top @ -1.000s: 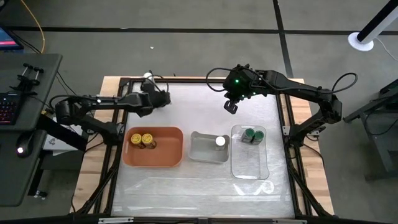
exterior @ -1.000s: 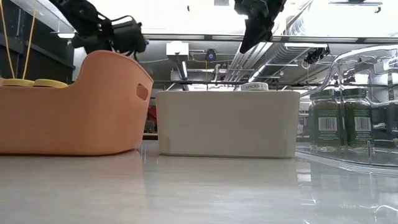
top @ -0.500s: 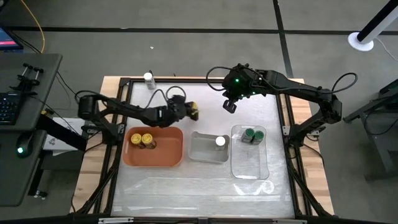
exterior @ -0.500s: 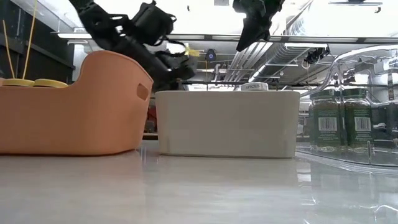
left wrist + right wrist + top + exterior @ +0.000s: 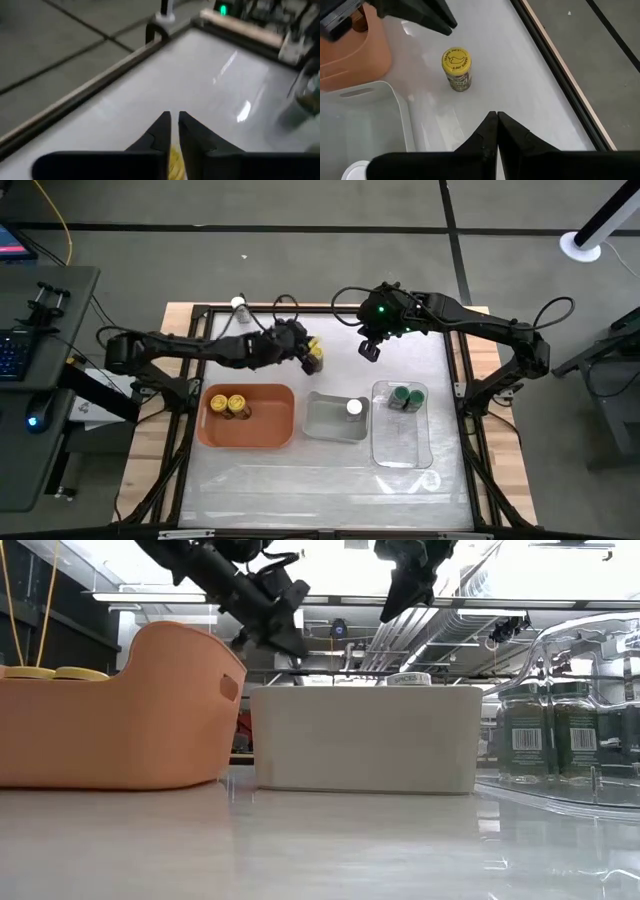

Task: Sort spices by type
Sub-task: Put the yellow seasoning can into the orange bin

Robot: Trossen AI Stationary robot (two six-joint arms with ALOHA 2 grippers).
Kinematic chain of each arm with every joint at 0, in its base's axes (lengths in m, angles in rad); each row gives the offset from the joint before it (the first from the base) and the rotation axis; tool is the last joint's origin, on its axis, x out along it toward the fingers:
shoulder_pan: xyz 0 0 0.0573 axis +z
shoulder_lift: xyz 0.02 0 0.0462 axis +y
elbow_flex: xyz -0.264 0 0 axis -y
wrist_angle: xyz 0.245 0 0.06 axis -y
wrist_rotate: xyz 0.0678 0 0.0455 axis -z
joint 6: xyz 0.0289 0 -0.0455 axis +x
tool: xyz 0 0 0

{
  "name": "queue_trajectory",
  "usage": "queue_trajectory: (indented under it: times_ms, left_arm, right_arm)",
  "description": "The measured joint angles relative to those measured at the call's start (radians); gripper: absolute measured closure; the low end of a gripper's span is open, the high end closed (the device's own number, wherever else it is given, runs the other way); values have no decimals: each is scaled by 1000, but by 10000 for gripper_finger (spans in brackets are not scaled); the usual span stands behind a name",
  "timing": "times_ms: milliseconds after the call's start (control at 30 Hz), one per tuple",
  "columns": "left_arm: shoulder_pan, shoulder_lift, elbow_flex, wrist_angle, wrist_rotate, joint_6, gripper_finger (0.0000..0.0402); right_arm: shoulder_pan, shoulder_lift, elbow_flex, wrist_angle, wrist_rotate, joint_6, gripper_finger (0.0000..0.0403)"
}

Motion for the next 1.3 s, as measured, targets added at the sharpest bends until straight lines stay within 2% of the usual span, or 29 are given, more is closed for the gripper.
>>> queue_trajectory:
  times_ms: [167, 367, 500, 600, 700, 867, 1000, 1100, 1300]
  left_arm:
    - [59, -23, 43, -163, 158, 26, 309]
    - [100, -23, 112, -216, 320, 85, 188]
    - [126, -11, 190, -345, 377, 156, 116]
    - [149, 25, 248, -457, 402, 184, 81]
    - [164, 78, 289, -529, 417, 196, 66]
    - [162, 176, 335, -546, 393, 192, 61]
    - [157, 233, 370, -553, 387, 178, 61]
    - [155, 267, 383, -560, 342, 190, 61]
    - [150, 324, 393, -584, 339, 194, 61]
  right_arm:
    - [0, 0, 0, -29, 0, 9, 403]
    - [1, -16, 0, -123, -3, 32, 403]
    - [1, -57, 0, -171, -4, 57, 403]
    - [1, -100, 0, -184, -4, 79, 403]
    - [1, -141, 0, -187, -3, 106, 403]
    - [1, -181, 0, -187, -3, 149, 403]
    - [1, -187, 0, -188, 11, 158, 403]
    - [1, -186, 0, -189, 16, 158, 403]
    - [1, -186, 0, -187, 17, 165, 403]
